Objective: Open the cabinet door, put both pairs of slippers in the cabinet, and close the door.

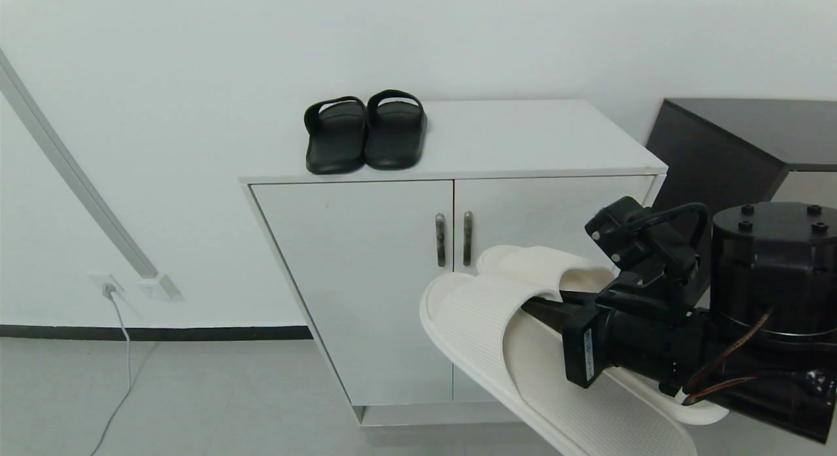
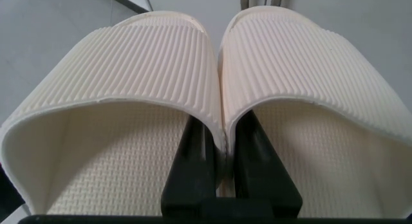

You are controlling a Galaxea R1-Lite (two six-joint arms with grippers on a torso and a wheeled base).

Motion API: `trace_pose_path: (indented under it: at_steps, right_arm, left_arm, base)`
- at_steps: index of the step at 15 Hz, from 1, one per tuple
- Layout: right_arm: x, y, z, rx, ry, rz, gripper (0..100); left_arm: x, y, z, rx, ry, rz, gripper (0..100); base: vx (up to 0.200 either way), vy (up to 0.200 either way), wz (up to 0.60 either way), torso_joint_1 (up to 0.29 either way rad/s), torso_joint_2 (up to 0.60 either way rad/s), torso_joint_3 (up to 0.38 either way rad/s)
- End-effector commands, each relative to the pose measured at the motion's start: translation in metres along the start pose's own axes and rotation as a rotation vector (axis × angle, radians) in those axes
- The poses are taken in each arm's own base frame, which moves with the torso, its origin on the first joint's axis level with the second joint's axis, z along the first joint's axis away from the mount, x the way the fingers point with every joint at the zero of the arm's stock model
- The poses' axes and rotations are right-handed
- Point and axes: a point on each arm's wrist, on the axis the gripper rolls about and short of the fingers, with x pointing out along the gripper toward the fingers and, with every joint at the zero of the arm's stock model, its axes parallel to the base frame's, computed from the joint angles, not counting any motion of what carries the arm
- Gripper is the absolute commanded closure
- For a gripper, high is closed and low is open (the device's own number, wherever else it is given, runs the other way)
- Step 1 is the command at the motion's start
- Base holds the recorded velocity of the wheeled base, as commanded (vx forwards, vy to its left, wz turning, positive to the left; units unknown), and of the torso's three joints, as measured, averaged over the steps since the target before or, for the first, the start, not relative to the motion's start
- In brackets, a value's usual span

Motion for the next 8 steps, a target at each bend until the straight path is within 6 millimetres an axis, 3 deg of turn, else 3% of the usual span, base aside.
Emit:
trace_pose_path:
  at_steps: [1, 6, 7, 8]
  right_arm:
    - [0.0008, 0.0001, -0.0013, -0.001, 0.005, 0.0, 100]
    - [0.0012, -0.0004, -0.0028, -0.001, 0.01, -0.004, 100]
    - [0.0012, -0.0004, -0.0029, -0.001, 0.011, -0.004, 100]
    - [0.0007, -0.0005, -0.0035, -0.001, 0.013, -0.004, 100]
  left_arm:
    - [0.0, 0.0, 0.0, -0.001, 0.0, 0.002, 100]
    - [0.0, 0.0, 0.0, 0.0, 0.0, 0.0, 100]
    - [0.0001, 0.0, 0.0001, 0.0, 0.001, 0.0, 0]
    - [0.0001, 0.0, 0.0001, 0.0, 0.001, 0.0, 0]
  base:
    - [0.0, 0.0, 0.0, -0.168, 0.5, 0.315]
    - [0.0, 0.0, 0.0, -0.147, 0.48, 0.326]
    - [0.0, 0.0, 0.0, -0.115, 0.47, 0.344]
    - [0.0, 0.0, 0.0, -0.124, 0.47, 0.344]
